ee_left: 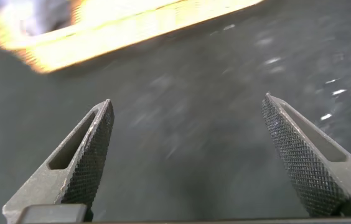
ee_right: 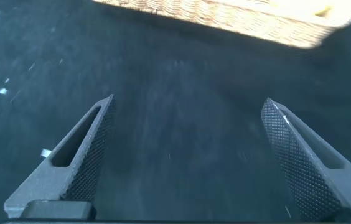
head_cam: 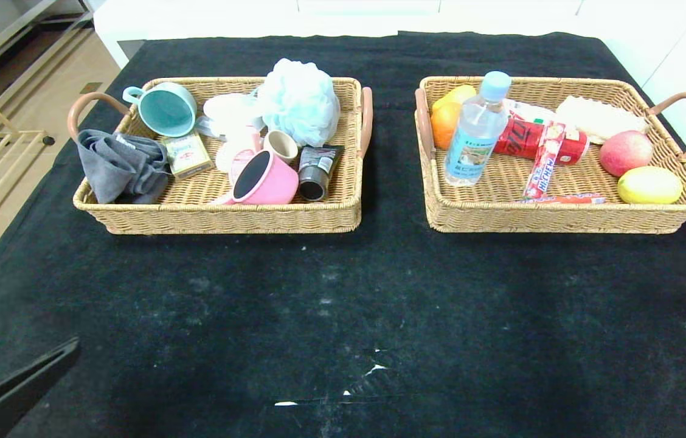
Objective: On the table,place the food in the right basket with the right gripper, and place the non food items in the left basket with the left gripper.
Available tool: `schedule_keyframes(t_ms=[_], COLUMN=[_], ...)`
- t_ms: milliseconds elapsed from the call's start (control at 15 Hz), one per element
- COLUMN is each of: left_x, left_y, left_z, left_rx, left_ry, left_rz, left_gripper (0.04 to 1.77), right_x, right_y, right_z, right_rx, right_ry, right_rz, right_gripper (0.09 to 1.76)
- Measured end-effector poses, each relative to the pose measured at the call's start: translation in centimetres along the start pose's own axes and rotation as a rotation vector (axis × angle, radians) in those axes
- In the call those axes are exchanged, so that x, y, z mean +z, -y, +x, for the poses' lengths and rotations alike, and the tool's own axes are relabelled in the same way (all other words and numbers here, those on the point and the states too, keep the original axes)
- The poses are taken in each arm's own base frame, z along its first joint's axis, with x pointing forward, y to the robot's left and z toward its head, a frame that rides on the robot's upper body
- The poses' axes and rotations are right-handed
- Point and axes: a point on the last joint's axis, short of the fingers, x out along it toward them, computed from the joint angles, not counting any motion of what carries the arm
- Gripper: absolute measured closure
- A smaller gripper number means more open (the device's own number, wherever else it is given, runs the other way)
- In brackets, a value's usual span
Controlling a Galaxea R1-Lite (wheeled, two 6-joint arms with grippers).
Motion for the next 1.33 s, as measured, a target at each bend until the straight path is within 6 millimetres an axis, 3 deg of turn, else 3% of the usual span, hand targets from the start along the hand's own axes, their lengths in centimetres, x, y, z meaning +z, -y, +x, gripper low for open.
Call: schedule_keyframes(t_ms=[267, 600, 933, 1333], left_x=[-0.3, -1.3, -3.8, -7.2], left_y=[-1.1, 0.3, 1.9, 2.6], left_z=[-5.3, -11.0, -14.6, -15.1], left_rx=[0.110, 0.151, 0.156, 0.169], left_ry=[0.061, 0.106, 0.154, 0.197], left_rz=[-0.030, -0.030, -0.021, -0.095], left_gripper=[0.09, 0.09, 0.09, 0.09], right_x=[-2.3, -5.7, -8.1, -12.4], right_y=[0.3, -0.6, -2.0, -2.5], right_z=[-6.3, -10.8, -12.2, -12.1], right_rx=[-0.117, -0.197, -0.243, -0.191], right_ry=[0.016, 0.069, 0.127, 0.160], right_rz=[0.028, 0.055, 0.065, 0.050], right_gripper=[0.15, 0.15, 0.15, 0.15])
